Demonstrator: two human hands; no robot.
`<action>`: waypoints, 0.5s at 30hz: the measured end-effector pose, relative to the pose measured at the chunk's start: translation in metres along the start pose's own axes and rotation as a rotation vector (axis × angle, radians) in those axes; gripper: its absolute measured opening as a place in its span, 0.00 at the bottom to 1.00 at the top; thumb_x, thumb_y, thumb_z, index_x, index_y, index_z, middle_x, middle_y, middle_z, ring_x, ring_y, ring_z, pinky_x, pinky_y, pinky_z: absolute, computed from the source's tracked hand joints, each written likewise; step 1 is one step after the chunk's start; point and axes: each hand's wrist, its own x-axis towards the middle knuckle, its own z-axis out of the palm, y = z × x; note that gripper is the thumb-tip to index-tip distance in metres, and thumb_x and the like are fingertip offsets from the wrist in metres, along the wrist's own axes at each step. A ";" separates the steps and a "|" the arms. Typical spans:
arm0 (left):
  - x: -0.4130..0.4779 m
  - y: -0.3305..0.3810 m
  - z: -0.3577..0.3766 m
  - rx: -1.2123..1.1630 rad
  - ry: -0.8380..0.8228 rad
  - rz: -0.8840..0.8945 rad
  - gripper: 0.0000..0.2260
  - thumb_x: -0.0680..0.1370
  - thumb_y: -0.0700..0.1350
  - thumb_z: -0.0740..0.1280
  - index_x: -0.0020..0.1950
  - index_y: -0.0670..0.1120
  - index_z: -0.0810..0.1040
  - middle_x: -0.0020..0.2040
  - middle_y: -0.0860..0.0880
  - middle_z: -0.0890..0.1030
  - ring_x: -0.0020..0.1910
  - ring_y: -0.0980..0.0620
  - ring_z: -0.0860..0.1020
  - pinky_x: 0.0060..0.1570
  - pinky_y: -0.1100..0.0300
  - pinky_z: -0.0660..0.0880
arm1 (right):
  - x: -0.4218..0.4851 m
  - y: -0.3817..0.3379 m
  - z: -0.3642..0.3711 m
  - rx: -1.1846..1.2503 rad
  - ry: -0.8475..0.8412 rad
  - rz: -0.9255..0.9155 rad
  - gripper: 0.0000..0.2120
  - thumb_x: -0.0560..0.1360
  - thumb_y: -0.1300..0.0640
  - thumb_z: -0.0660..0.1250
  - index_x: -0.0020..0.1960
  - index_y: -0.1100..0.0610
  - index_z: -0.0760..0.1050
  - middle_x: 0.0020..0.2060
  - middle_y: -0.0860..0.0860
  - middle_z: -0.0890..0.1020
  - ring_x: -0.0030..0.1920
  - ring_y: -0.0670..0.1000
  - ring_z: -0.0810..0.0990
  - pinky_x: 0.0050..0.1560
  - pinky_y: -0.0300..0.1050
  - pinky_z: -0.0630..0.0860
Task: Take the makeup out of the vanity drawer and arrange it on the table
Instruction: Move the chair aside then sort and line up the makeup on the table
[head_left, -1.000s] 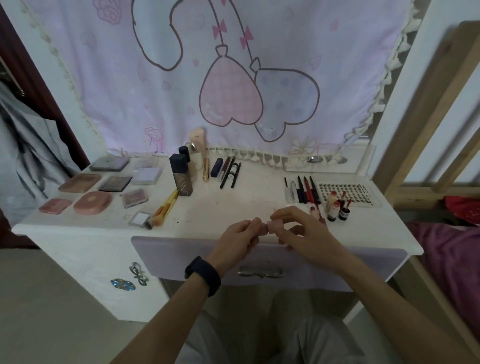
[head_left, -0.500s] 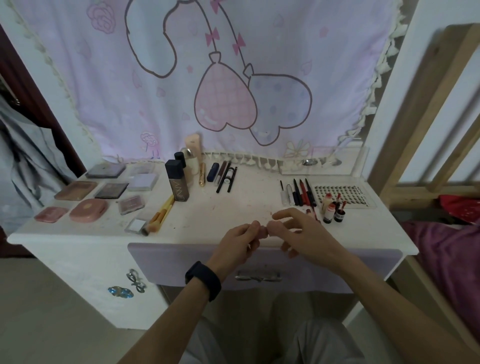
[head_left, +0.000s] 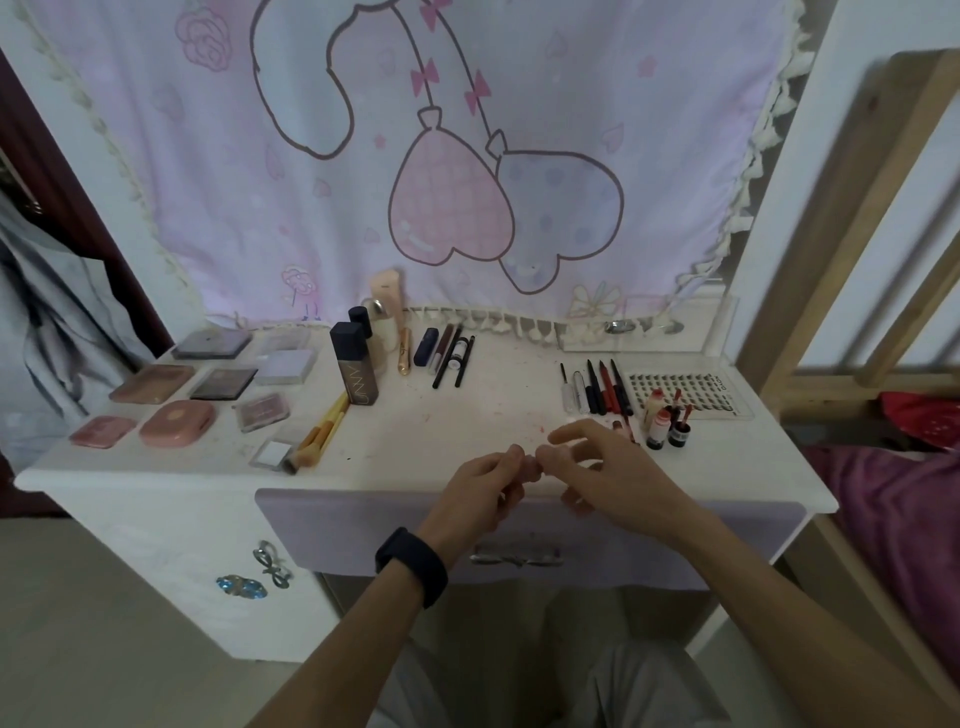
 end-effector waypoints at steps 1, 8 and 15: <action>0.000 0.000 0.000 0.008 0.001 -0.001 0.19 0.82 0.60 0.58 0.49 0.50 0.84 0.30 0.56 0.74 0.26 0.58 0.67 0.28 0.65 0.64 | 0.000 0.000 0.000 -0.047 0.011 0.003 0.14 0.78 0.40 0.66 0.55 0.49 0.77 0.43 0.46 0.86 0.36 0.48 0.85 0.38 0.42 0.83; 0.000 -0.001 -0.002 -0.021 0.005 -0.007 0.19 0.82 0.60 0.58 0.47 0.51 0.85 0.30 0.55 0.72 0.27 0.57 0.66 0.28 0.64 0.64 | -0.002 0.002 -0.002 -0.048 -0.037 -0.148 0.07 0.80 0.45 0.67 0.56 0.45 0.76 0.52 0.45 0.82 0.45 0.48 0.85 0.47 0.48 0.84; 0.000 -0.003 -0.003 -0.010 0.000 -0.011 0.19 0.82 0.60 0.58 0.49 0.50 0.84 0.29 0.56 0.72 0.27 0.57 0.66 0.28 0.64 0.63 | 0.001 0.002 -0.004 -0.035 -0.006 -0.006 0.10 0.78 0.42 0.67 0.52 0.48 0.79 0.41 0.45 0.85 0.36 0.50 0.85 0.37 0.43 0.83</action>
